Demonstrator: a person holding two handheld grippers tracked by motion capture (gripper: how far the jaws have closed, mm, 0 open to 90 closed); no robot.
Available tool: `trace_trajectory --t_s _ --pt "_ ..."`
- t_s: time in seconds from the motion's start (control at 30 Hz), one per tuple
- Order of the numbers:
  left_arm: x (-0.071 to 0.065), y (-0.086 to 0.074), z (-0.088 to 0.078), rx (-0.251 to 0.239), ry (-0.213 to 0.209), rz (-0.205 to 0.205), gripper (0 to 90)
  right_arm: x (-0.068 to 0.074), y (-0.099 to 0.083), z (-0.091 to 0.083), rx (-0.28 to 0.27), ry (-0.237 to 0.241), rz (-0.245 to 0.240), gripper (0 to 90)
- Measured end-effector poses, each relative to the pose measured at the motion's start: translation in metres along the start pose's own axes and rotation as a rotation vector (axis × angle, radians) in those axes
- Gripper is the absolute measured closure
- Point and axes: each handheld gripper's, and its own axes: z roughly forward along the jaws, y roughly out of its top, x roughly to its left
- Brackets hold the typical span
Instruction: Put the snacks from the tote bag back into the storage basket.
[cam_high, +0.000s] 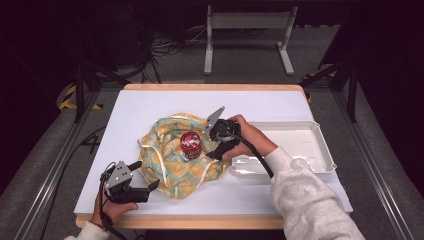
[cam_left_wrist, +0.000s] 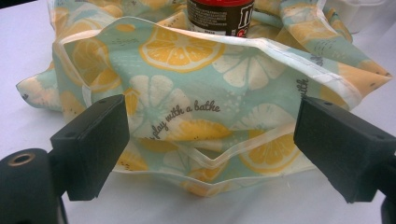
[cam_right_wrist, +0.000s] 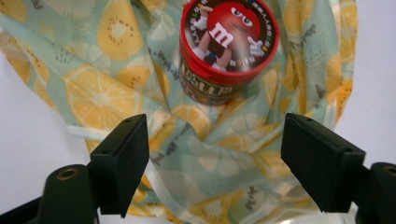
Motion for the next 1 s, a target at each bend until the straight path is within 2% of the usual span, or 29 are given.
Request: trace_trajectory --t_s 0.43,0.67,1.0 --pt "-0.001 -0.002 -0.004 -0.003 0.006 -0.006 11.1 -0.001 0.021 0.015 0.033 0.016 -0.007 24.2" --pt "-0.002 -0.004 -0.007 -0.007 0.008 -0.015 11.1 -0.005 0.029 0.022 0.050 0.044 -0.010 24.2" --pt "-0.002 -0.005 -0.009 -0.007 0.009 -0.018 11.1 -0.007 0.042 0.036 0.075 0.037 -0.015 23.4"
